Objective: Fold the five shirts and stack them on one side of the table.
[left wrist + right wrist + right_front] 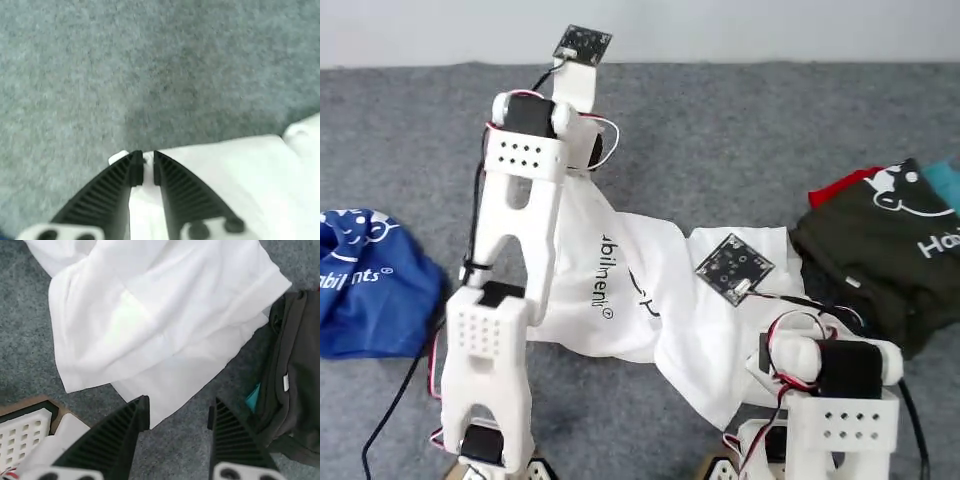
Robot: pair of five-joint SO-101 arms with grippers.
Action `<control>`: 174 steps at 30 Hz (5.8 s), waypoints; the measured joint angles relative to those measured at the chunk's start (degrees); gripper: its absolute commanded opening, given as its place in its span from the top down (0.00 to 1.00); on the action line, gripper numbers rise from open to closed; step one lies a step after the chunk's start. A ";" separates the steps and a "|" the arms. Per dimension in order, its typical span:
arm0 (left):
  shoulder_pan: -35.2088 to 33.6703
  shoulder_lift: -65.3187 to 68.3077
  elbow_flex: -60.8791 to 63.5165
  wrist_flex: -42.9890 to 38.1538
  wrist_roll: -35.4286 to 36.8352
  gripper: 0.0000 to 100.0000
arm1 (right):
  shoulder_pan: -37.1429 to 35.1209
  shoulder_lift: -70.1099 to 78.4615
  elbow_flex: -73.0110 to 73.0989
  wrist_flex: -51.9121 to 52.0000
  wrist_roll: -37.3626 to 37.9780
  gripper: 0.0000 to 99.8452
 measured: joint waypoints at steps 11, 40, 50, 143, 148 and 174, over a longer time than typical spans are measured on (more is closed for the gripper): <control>-3.52 -14.42 17.76 0.09 -1.14 0.99 | 0.79 0.00 5.89 0.00 -0.35 0.80; -5.19 -14.42 42.90 -9.67 -1.23 0.99 | -9.41 23.74 4.57 -0.79 2.55 0.80; -5.19 -14.42 43.96 -10.20 -1.32 0.99 | -13.10 41.93 3.96 -10.02 -1.14 0.80; -5.19 -14.42 47.56 -10.29 -1.32 0.99 | -10.37 51.52 -0.44 -31.38 -14.51 0.85; -5.19 -14.42 47.56 -10.29 -1.32 0.99 | -9.58 51.52 2.46 -37.54 -14.51 0.85; -5.19 -14.42 47.56 -10.29 -1.32 0.99 | -4.13 45.27 -11.60 -26.81 -14.42 0.99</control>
